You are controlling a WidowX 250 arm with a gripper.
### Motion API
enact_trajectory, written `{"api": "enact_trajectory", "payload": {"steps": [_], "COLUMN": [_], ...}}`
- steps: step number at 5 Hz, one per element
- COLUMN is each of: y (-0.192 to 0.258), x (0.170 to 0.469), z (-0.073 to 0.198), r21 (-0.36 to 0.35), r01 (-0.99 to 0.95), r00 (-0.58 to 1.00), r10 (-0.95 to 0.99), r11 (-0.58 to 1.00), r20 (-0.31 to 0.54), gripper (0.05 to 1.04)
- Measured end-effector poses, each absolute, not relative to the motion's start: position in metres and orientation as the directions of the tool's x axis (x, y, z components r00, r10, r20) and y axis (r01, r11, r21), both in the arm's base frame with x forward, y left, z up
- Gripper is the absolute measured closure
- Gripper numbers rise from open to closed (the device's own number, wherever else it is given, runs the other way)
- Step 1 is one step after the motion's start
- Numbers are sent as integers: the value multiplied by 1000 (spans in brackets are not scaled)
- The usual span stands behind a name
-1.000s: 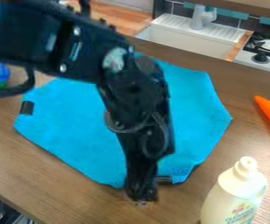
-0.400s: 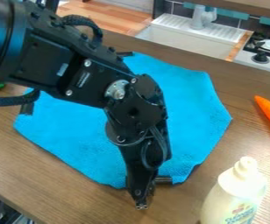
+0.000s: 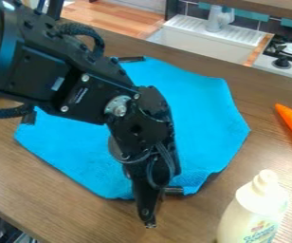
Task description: Fold the cloth from bottom right to top left
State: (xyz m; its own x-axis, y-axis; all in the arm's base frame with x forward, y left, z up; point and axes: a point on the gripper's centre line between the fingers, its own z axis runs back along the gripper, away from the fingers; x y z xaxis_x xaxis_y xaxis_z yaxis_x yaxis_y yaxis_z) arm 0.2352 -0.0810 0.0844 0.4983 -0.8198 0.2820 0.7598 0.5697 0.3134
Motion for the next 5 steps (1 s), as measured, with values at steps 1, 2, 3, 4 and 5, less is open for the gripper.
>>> {"api": "enact_trajectory", "payload": {"steps": [1,2,3,4,5], "y": [-81,-79,-73,-58,-41], "x": [229,227,233,249,266], "z": [96,121,142,156,155], "r21": [292,296,276,278,273], "r01": [765,756,749,716,702], "r00": [490,476,470,495,521], "r10": [-813,-801,-777,-746,-736], "r11": [574,584,602,641,658], "r20": [314,363,418,445,432], "gripper": [1020,1034,1034,1034,1034]}}
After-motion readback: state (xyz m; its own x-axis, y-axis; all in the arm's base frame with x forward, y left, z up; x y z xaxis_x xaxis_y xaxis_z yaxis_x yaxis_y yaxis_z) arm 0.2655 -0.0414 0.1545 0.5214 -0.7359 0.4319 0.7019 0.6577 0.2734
